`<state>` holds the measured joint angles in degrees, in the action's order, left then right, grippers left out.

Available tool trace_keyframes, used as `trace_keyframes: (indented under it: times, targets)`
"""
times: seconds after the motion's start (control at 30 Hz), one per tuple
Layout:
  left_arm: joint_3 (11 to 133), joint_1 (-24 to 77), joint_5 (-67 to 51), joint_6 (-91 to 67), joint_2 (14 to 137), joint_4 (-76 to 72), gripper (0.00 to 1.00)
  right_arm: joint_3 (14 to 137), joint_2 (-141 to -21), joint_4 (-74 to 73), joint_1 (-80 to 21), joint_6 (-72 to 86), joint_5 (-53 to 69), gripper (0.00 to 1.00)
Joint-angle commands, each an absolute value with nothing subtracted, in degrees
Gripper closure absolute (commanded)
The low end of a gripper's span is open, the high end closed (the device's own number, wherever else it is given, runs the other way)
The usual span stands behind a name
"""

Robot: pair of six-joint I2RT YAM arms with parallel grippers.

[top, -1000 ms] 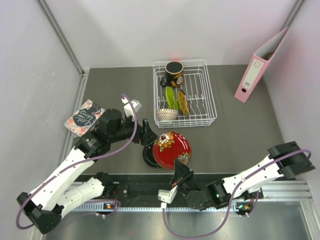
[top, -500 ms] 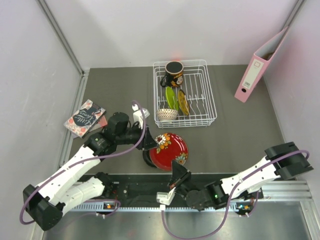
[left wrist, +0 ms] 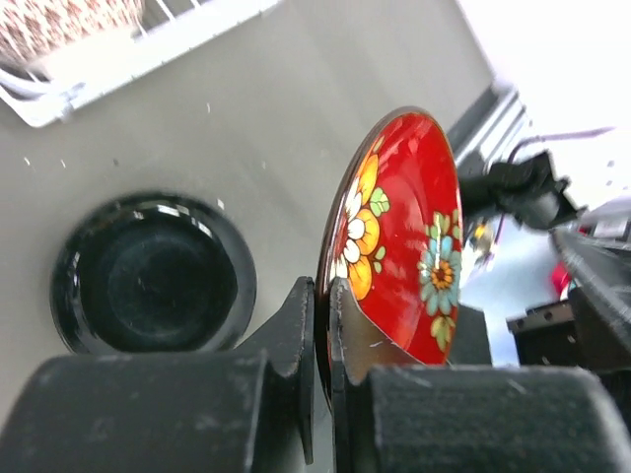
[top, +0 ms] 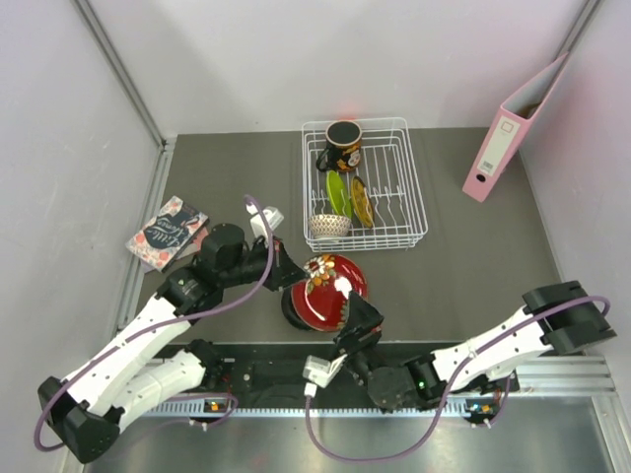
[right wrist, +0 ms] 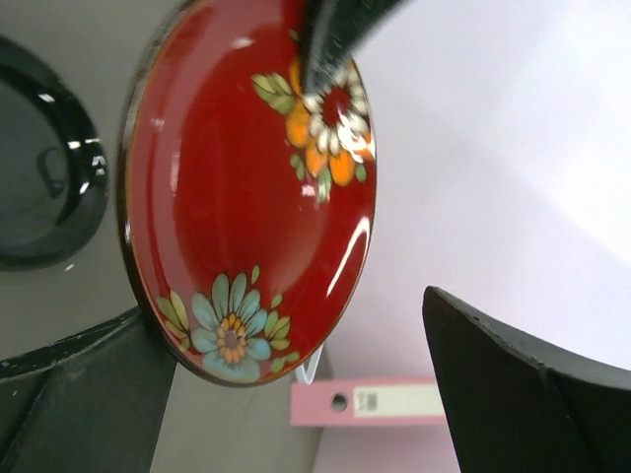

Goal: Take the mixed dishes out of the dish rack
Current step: Place the plate at the center of the board.

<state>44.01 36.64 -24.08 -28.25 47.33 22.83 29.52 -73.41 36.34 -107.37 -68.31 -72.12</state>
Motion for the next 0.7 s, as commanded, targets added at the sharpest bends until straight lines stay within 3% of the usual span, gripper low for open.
trace_keyframes:
  times: [0.0, 0.13, 0.17, 0.23, 0.27, 0.3, 0.43, 0.67]
  targets:
    - [44.6, 36.4, -15.6, -28.0, 46.8, 18.3, 1.0, 40.4, -65.8, 42.9, -106.5, -59.0, -82.9, 0.0]
    - [43.6, 36.4, -15.2, -31.0, 48.2, 14.6, 1.0, 46.4, -53.0, 46.5, -101.3, -49.6, -88.1, 0.0]
    - [43.1, 36.4, -16.9, -31.8, 49.6, 13.6, 1.0, 47.3, -50.1, 43.6, -99.8, -41.3, -88.6, 0.0]
    - [42.2, 36.5, -18.6, -34.4, 52.8, 10.2, 1.0, 49.6, -41.0, 33.1, -96.2, -27.3, -87.1, 0.0]
    - [41.2, 36.6, -19.2, -35.2, 54.0, 9.1, 1.0, 50.8, -38.2, 16.8, -95.4, -8.4, -86.2, 0.0]
    - [40.7, 36.9, -19.9, -36.5, 55.2, 7.8, 1.0, 50.9, -33.9, 15.7, -92.3, -3.0, -85.3, 0.0]
    - [40.1, 41.5, -15.8, -36.2, 61.7, 3.5, 1.0, 49.7, -32.4, 17.6, -85.6, -3.0, -86.2, 0.0]
    - [43.0, 49.1, -11.6, -35.9, 71.3, 0.4, 1.0, 51.3, -36.1, 15.8, -84.1, -3.3, -87.0, 0.0]
